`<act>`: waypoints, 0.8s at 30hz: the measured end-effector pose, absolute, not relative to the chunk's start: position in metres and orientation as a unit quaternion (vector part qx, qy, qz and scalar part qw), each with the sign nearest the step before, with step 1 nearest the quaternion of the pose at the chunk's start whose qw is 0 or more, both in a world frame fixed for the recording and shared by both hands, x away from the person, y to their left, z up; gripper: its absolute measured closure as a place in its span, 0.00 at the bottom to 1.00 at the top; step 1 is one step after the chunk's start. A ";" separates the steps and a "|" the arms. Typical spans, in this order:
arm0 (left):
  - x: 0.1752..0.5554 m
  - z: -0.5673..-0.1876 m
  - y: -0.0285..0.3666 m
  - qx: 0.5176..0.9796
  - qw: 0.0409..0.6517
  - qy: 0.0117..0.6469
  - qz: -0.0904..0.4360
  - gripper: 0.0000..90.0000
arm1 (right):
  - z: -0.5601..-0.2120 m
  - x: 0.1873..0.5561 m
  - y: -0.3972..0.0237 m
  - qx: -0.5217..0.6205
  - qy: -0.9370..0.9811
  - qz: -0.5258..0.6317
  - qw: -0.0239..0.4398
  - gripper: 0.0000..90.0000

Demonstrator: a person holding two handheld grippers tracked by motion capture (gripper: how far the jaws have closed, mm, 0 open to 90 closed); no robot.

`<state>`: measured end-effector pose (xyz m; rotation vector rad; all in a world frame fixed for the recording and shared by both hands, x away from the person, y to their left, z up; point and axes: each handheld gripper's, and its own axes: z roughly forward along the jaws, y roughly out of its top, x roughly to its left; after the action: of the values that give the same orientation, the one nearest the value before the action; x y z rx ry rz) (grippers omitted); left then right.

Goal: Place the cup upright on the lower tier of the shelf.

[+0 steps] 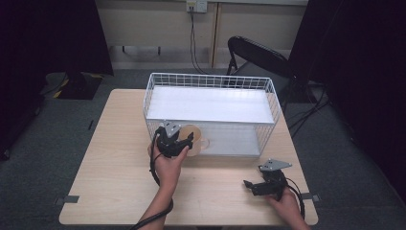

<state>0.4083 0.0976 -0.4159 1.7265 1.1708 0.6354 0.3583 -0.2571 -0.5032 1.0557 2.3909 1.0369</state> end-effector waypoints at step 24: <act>0.404 -0.434 0.096 0.726 0.439 0.469 0.245 0.27 | -0.503 0.358 -0.257 0.371 0.839 0.364 0.164 0.13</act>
<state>0.4039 0.0958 -0.4336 1.8044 1.1656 0.6082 0.3582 -0.2571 -0.5032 1.0573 2.3914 1.0366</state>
